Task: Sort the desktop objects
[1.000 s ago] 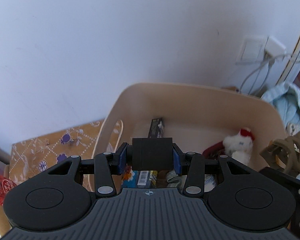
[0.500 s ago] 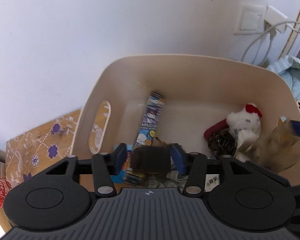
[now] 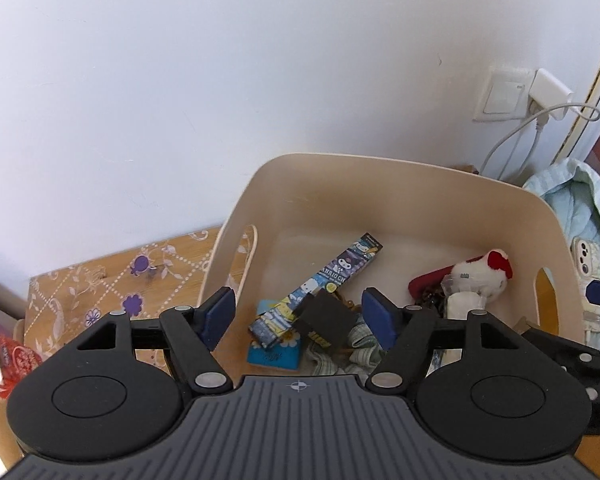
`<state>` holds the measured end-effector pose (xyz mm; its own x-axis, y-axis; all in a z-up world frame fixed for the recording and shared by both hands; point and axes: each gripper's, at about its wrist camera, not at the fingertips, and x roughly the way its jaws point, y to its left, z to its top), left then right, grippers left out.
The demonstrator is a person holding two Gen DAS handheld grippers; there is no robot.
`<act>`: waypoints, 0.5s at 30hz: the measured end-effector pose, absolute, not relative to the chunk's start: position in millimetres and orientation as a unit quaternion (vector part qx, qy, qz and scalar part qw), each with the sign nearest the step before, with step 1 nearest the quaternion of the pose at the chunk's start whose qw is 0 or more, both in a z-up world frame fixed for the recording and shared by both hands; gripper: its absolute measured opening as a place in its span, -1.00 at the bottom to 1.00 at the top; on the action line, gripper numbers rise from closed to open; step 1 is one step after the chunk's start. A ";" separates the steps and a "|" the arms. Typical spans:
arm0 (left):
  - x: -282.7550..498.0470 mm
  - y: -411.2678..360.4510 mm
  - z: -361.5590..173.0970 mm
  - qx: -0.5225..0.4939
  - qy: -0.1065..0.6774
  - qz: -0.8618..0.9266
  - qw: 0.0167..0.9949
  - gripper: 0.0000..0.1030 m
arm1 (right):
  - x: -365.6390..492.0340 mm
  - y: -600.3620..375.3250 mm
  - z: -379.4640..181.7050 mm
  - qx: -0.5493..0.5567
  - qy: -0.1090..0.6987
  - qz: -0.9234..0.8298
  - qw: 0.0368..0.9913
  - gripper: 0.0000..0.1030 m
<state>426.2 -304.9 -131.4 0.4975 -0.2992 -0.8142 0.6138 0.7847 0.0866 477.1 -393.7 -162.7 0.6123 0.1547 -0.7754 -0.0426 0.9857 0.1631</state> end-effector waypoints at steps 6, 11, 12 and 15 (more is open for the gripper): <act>412.9 -286.7 -114.0 0.187 0.412 -0.282 0.846 0.39 | 461.2 -388.2 -146.7 0.075 0.434 0.050 0.897 1.00; 387.4 -262.6 -94.1 0.185 0.401 -0.283 0.851 0.39 | 439.1 -374.5 -128.7 0.060 0.422 0.049 0.903 1.00; 380.3 -255.6 -88.6 0.184 0.397 -0.285 0.853 0.39 | 433.5 -370.7 -125.1 0.053 0.424 0.046 0.903 1.00; 359.3 -235.1 -74.8 0.183 0.386 -0.292 0.856 0.39 | 413.1 -360.2 -113.0 0.039 0.425 0.037 0.904 1.00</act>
<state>359.3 -235.1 -74.8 0.5319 -0.3579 -0.7674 0.6405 0.7629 0.0881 413.1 -360.2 -113.0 0.6368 0.0993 -0.7646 -0.0334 0.9943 0.1014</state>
